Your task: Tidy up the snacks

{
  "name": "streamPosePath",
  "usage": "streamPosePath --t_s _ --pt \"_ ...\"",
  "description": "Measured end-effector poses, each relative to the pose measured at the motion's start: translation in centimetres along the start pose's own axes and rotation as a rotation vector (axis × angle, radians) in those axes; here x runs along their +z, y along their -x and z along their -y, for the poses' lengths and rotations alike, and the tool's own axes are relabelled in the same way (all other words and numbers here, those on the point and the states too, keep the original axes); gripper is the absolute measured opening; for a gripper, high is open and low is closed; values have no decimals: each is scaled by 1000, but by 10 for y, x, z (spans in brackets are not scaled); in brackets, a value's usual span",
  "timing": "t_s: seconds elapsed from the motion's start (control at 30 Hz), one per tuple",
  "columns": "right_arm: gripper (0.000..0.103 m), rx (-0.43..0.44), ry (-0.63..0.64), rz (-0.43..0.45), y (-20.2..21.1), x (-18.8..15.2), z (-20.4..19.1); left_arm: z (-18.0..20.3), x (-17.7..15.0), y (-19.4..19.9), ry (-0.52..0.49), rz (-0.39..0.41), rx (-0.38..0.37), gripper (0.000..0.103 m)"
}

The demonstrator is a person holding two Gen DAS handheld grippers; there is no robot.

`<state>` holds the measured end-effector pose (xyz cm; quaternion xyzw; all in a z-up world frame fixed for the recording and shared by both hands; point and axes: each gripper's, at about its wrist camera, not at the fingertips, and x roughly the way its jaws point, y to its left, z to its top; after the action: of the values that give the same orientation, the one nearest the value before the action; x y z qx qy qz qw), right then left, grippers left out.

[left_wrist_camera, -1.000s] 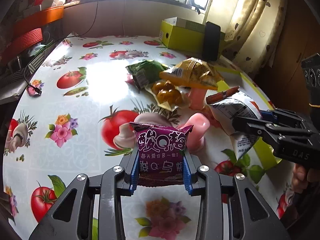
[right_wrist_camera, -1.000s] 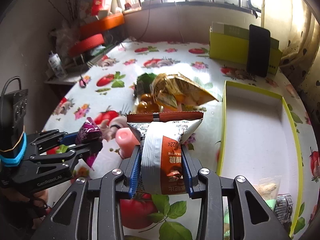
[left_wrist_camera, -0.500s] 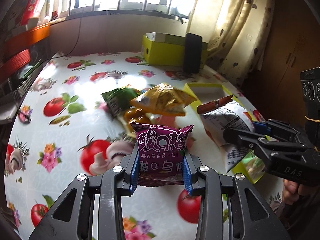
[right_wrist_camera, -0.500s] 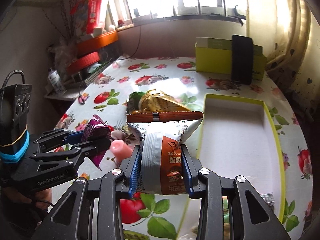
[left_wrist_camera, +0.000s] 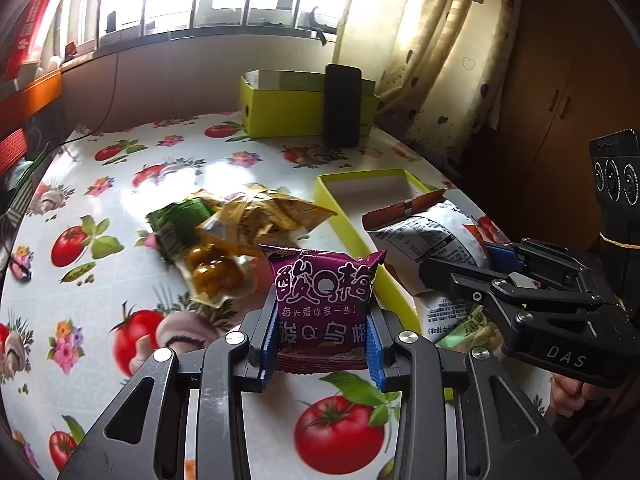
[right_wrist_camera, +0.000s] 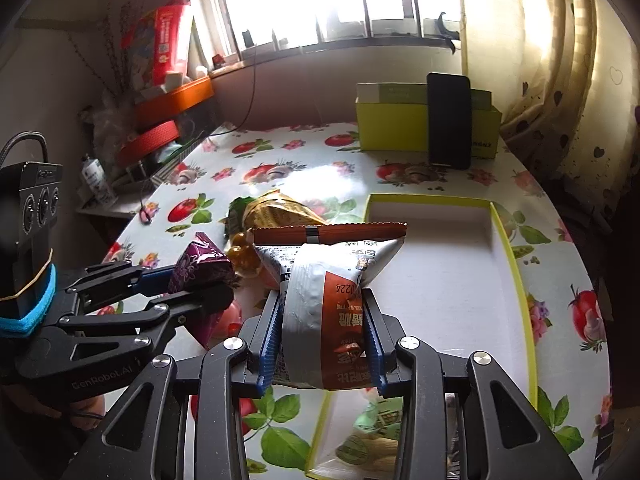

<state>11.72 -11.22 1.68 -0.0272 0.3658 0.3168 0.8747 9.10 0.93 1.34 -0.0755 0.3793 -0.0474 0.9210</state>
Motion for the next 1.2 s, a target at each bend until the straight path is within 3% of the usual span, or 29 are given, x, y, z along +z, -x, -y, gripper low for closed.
streamPosePath --t_s 0.57,1.2 --pt "35 -67 -38 9 3 5 39 32 24 -27 -64 -30 -37 37" --pt "35 -150 -53 -31 -30 31 97 47 68 -88 -60 -58 -57 37"
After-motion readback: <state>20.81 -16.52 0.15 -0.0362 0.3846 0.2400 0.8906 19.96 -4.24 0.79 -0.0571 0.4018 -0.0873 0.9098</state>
